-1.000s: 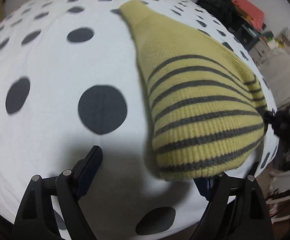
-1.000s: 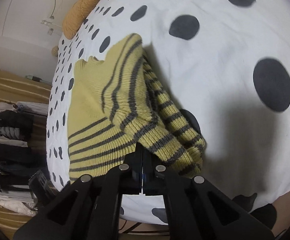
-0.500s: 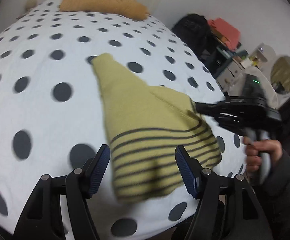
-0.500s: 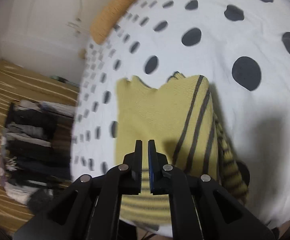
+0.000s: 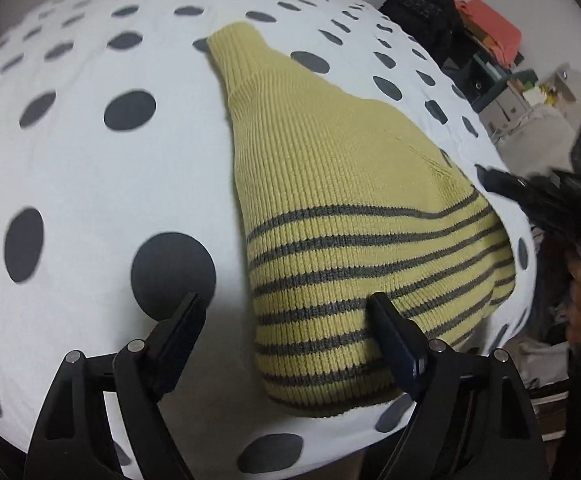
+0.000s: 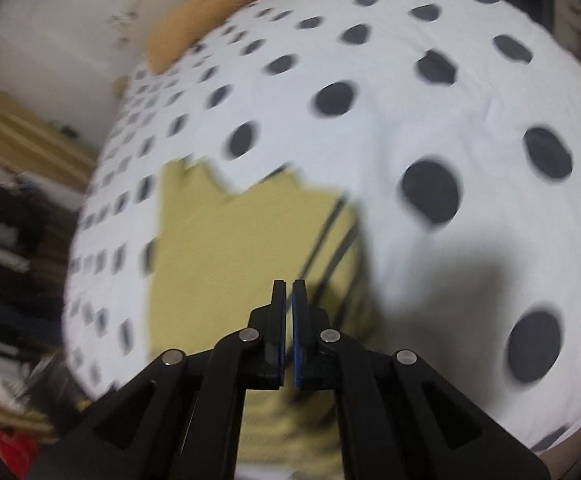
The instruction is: Fold large clothes
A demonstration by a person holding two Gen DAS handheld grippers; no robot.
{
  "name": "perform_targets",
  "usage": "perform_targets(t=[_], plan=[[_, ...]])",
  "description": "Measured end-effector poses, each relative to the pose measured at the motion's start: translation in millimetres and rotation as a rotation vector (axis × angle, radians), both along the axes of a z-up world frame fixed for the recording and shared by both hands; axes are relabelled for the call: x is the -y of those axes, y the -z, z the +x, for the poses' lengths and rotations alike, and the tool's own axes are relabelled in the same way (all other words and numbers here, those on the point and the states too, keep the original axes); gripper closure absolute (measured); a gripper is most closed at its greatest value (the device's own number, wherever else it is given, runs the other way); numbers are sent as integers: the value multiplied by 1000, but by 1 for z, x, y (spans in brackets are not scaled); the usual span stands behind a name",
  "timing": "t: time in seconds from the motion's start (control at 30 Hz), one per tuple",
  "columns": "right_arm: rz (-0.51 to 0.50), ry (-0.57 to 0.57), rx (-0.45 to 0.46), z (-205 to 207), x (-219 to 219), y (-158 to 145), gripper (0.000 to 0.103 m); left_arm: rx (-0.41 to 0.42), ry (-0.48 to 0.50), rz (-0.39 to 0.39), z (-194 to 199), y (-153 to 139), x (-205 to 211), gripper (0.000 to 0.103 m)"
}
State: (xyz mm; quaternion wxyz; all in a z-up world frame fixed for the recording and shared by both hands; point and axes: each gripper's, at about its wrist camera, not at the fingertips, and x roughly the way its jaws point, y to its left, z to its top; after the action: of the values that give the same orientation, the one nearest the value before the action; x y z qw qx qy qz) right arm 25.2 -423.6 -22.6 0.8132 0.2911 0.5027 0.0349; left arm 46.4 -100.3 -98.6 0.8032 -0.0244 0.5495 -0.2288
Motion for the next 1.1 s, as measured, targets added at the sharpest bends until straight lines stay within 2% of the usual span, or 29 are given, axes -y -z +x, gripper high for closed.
perform_targets(t=[0.03, 0.07, 0.13, 0.2, 0.23, 0.27, 0.3, 0.33, 0.37, 0.43, 0.5, 0.57, 0.6, 0.63, 0.7, 0.73, 0.77, 0.83, 0.87, 0.9, 0.97, 1.03, 1.1], plan=[[33, -25, -2, -13, -11, 2, 101, 13, 3, 17, -2, 2, 1, 19], [41, -47, -44, -28, -20, 15, 101, 11, -1, 20, -4, 3, 1, 19], [-42, -38, -114, -40, -22, 47, 103, -15, -6, -2, -8, 10, -2, 19], [95, 44, -90, -55, -1, 69, 103, -5, -8, 13, -13, 10, 1, 19], [139, 77, -92, -59, 4, 67, 103, 8, -10, 29, -15, 6, 1, 19], [122, 88, -92, -62, 2, 56, 103, 17, -20, 40, -17, -2, -2, 20], [88, 88, -81, -65, -3, 44, 103, 20, -35, 39, -17, -12, -7, 27], [64, 84, -61, -67, -9, 31, 99, 30, -64, 23, -19, -25, -14, 31], [38, 71, -20, -72, -19, 14, 99, 37, -68, 3, -18, -34, -17, 32], [46, 39, 15, -73, -33, 0, 99, 74, -25, -52, -25, -54, -12, 32], [74, 12, 20, -66, -46, -2, 99, 106, 32, -50, -30, -61, 5, 32], [50, -6, -22, -59, -62, 11, 98, 105, 80, -17, -33, -52, 24, 35], [36, -8, -49, -54, -60, 26, 99, 84, 97, 2, -33, -40, 32, 42], [30, -7, -71, -53, -59, 39, 99, 64, 104, 32, -34, -26, 36, 43], [63, 10, -100, -57, -52, 61, 103, 75, 107, 100, -40, -1, 34, 39], [105, 20, -105, -62, -45, 67, 103, 53, 102, 95, -42, 3, 28, 39], [140, 37, -104, -66, -41, 68, 103, 3, 72, 53, -44, 6, 14, 40], [156, 43, -107, -70, -37, 67, 103, -50, 2, -18, -50, -2, -13, 56], [137, 32, -107, -72, -39, 63, 103, -36, -6, -38, -55, -15, -19, 75], [118, 27, -106, -72, -40, 61, 103, -2, 8, -51, -58, -30, -19, 101], [85, 27, -107, -71, -43, 58, 103, 92, 69, -71, -61, -61, -7, 102], [96, 40, -111, -69, -43, 59, 103, 122, 99, -119, -56, -77, 5, 102], [100, 47, -111, -70, -41, 58, 103, 126, 116, -109, -47, -74, 22, 99]])
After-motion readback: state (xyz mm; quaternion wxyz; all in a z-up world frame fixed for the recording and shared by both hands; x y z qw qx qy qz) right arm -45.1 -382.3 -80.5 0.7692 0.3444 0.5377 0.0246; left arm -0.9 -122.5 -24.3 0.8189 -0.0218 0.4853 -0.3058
